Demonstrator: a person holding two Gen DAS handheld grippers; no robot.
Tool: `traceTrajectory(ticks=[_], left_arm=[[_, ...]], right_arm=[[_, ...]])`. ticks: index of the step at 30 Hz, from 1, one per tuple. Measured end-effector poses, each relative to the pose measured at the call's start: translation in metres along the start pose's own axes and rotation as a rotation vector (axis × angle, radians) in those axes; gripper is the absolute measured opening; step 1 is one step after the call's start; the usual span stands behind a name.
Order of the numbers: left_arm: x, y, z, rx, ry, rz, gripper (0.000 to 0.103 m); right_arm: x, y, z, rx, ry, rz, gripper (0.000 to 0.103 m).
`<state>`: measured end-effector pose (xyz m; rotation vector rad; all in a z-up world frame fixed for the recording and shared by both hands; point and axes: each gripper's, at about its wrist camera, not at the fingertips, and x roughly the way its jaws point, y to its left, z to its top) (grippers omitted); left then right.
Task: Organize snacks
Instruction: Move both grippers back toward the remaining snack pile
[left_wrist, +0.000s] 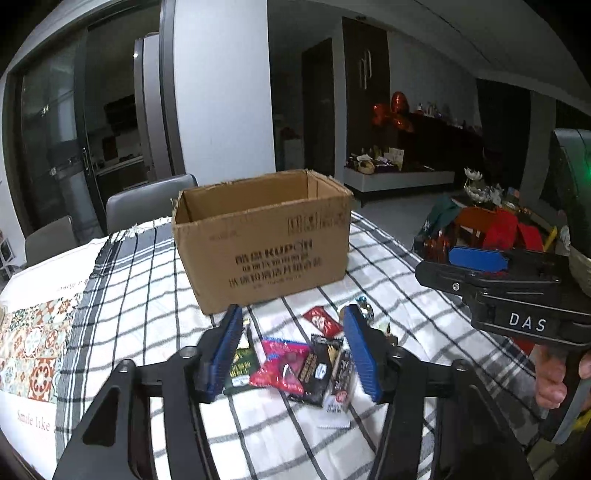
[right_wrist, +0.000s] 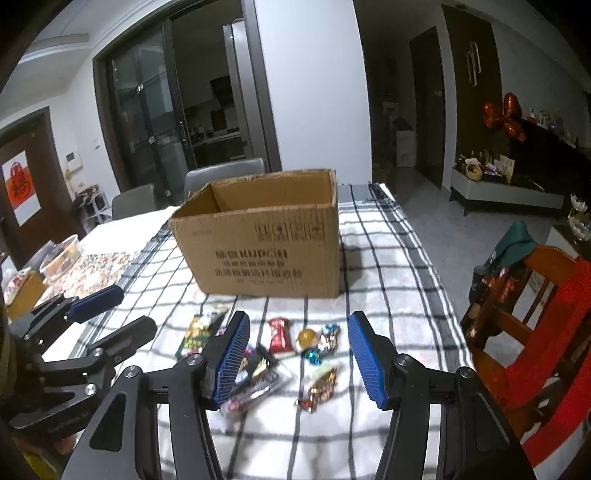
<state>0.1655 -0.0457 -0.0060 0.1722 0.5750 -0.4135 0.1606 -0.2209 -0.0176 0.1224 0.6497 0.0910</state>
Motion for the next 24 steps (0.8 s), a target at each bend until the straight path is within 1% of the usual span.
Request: traceTrajectory(ticks=[2,5,12,14,17,21,22,24], left_arm=[[0.001,-0.003,-0.005,0.002,0.011,-0.001,0.050],[0.005,-0.010,-0.015,0.011,0.033,-0.024,0.050],[0.012,-0.027,-0.033,0.070,0.053,-0.055,0.048],[0.015,-0.031,-0.036,0.083,0.059,-0.057,0.048],[0.021,-0.036,-0.042,0.100,0.070,-0.065,0.047],[0.033,-0.042,-0.049,0.121,0.098,-0.077,0.041],[0.035,-0.043,-0.050,0.122,0.103,-0.081,0.040],[0.042,-0.045,-0.053,0.126,0.118,-0.091,0.039]], right_arm=[[0.001,-0.001,-0.008,0.000,0.010,0.001,0.057],[0.005,-0.003,-0.020,0.006,0.041,0.011,0.057],[0.018,-0.010,-0.047,0.028,0.111,0.023,0.056],[0.021,-0.009,-0.050,0.028,0.118,0.021,0.052],[0.026,-0.011,-0.054,0.032,0.132,0.023,0.051],[0.035,-0.011,-0.058,0.039,0.151,0.028,0.051],[0.037,-0.012,-0.059,0.041,0.157,0.032,0.048],[0.042,-0.012,-0.061,0.042,0.168,0.034,0.047]])
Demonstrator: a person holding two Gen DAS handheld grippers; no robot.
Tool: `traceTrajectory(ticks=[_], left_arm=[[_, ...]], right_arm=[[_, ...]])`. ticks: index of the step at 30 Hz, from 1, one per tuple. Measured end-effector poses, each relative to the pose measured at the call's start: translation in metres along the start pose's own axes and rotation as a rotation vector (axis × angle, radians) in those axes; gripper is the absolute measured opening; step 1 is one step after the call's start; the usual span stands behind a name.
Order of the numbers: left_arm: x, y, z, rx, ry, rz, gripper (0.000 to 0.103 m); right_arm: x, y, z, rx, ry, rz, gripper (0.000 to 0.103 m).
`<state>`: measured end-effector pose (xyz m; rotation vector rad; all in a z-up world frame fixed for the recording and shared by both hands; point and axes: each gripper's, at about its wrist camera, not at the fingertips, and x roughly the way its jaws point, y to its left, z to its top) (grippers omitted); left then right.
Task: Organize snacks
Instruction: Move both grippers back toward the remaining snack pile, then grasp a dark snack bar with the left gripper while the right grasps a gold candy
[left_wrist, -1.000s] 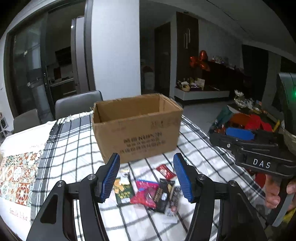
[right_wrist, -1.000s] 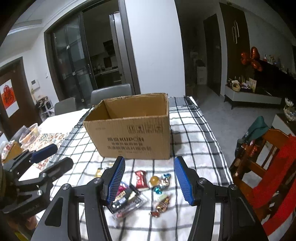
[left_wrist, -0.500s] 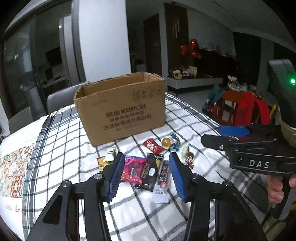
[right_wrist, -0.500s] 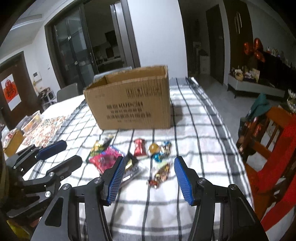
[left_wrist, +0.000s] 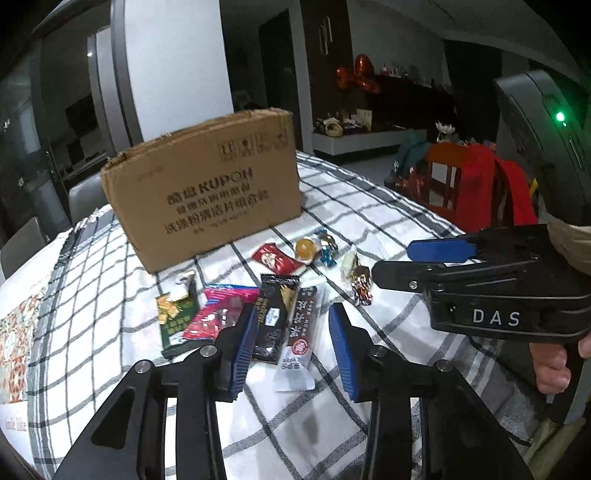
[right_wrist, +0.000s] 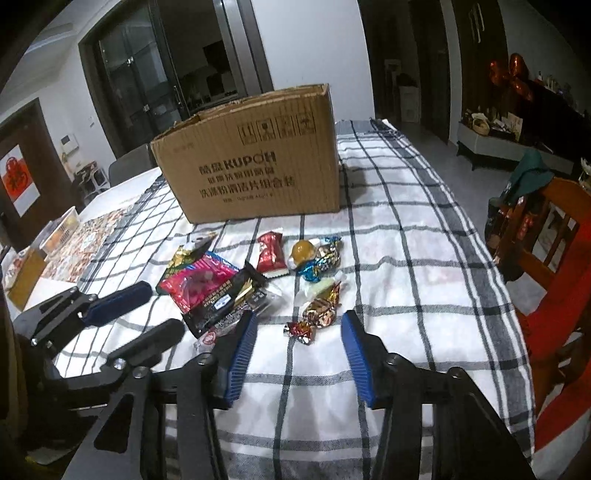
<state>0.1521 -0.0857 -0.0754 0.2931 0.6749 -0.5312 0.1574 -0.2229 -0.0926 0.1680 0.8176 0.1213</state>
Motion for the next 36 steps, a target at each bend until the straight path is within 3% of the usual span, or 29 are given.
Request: traceTrajectory(ticks=[12,36], left_arm=[[0.039,0.000,-0.006,-0.003,0.084,-0.045,0.032],[0.072,0.008,-0.002,-0.086,0.191,-0.079,0.025]], right_arm=[[0.027,-0.005,-0.002,0.011,0.042,0.004,0.042],[0.058,-0.011,0.003,0.030,0.086,-0.009,0.036]])
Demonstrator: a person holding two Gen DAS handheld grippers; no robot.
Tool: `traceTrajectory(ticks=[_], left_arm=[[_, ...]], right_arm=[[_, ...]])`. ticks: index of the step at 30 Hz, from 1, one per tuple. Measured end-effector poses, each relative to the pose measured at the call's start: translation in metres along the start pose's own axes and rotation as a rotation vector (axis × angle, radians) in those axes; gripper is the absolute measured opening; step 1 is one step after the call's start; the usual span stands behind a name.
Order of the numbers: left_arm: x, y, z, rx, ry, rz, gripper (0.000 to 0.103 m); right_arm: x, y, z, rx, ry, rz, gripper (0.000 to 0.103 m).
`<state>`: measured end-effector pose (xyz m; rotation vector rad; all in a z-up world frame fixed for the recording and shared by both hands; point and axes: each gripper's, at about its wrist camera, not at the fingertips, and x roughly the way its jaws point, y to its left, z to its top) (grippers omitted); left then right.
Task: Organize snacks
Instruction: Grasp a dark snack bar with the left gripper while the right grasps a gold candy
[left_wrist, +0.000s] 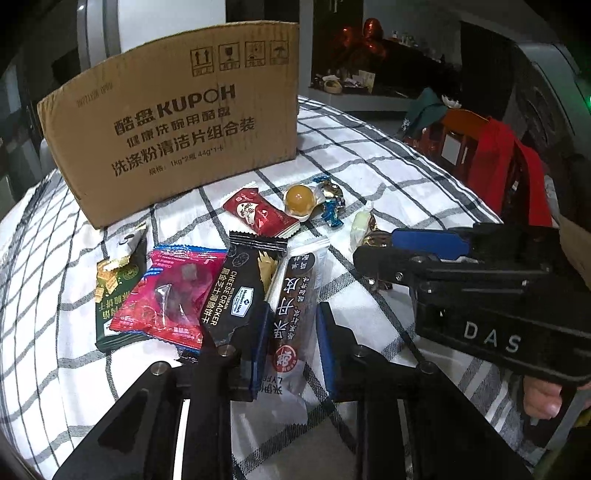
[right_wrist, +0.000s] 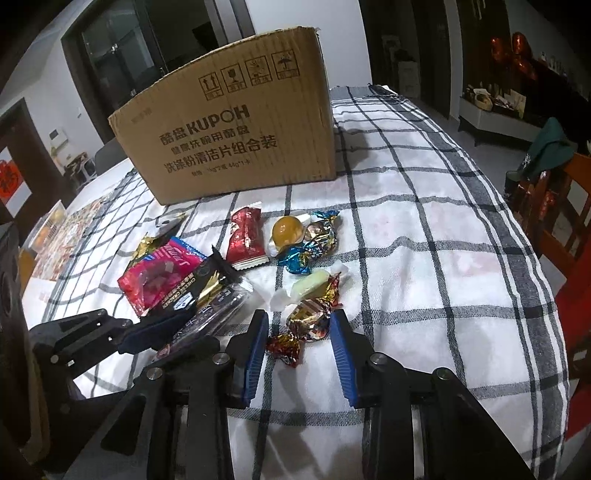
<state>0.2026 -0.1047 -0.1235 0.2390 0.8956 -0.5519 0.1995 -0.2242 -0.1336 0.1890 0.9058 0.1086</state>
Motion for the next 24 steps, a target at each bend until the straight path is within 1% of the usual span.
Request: traceTrajectory(ticks=[3,5,6,7,8,14,24], left_arm=[[0.002,0.005,0.002,-0.042,0.010,-0.026,0.024],[0.002,0.006,0.002,-0.051,0.010,-0.030,0.022],[0.001,0.006,0.003,-0.052,0.010,-0.030,0.022],[0.001,0.007,0.003,-0.058,0.010,-0.033,0.022],[0.001,0.007,0.003,-0.065,0.011,-0.037,0.021],[-0.006,0.012,0.001,-0.110,0.005,-0.080,0.020],[-0.037,0.007,0.005,-0.113,-0.057,-0.069,0.020]], right_arm=[[0.001,0.001,-0.001,-0.007,0.000,-0.009,0.034],[0.002,0.002,0.000,-0.014,0.001,-0.020,0.032],[0.002,0.003,0.000,-0.016,0.000,-0.023,0.031],[0.002,0.003,0.000,-0.018,-0.001,-0.029,0.027],[0.002,0.002,0.000,-0.017,-0.001,-0.027,0.026],[-0.008,0.004,-0.002,-0.026,-0.023,-0.036,0.026],[-0.031,0.012,-0.001,-0.043,-0.057,-0.021,0.026]])
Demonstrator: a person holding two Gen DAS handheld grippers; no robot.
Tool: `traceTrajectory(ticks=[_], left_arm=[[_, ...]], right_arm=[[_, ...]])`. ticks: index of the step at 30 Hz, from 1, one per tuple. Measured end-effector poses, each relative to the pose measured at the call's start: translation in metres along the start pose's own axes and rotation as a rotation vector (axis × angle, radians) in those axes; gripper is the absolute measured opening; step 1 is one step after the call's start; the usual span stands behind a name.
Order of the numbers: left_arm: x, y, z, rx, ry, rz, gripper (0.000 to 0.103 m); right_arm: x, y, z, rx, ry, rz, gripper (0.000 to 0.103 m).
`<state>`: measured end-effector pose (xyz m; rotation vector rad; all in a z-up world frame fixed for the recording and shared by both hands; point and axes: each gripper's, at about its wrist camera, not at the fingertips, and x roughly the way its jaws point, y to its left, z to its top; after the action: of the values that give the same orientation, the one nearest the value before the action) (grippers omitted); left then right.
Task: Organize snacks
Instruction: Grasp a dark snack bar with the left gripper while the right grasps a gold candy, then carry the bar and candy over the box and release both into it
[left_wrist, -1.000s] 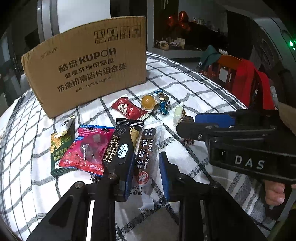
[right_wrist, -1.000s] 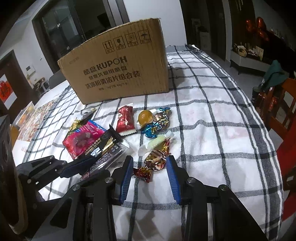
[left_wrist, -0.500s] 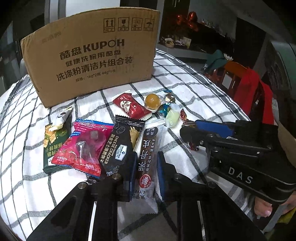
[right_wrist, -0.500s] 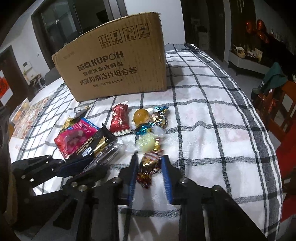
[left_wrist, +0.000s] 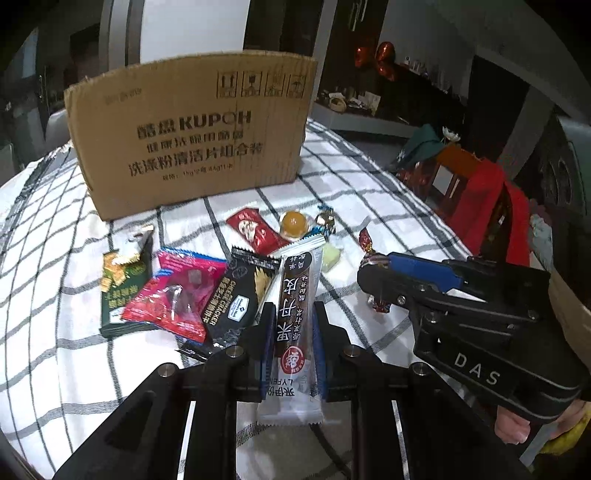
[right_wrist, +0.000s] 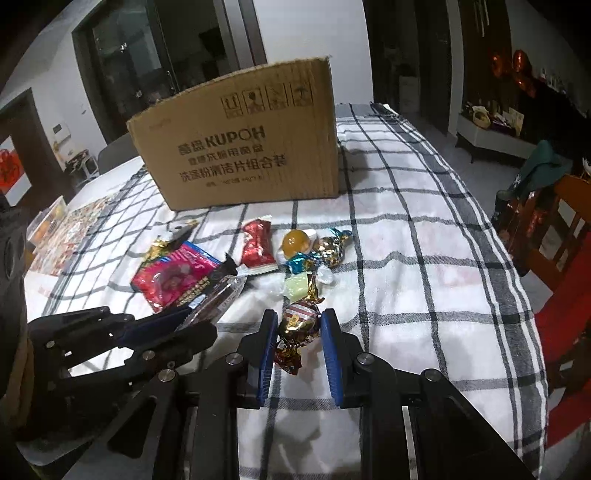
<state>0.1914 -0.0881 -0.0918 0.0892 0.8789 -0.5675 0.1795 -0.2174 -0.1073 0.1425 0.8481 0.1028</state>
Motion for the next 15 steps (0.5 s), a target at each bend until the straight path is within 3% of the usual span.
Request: traceTrajectory(ticks=[15], left_arm=[[-0.067,0.001,0.011,-0.024,-0.134,0.057,0.020]], right_arm=[[-0.049,0.020,0.012,-0.026,-0.101,0.041,0.026]])
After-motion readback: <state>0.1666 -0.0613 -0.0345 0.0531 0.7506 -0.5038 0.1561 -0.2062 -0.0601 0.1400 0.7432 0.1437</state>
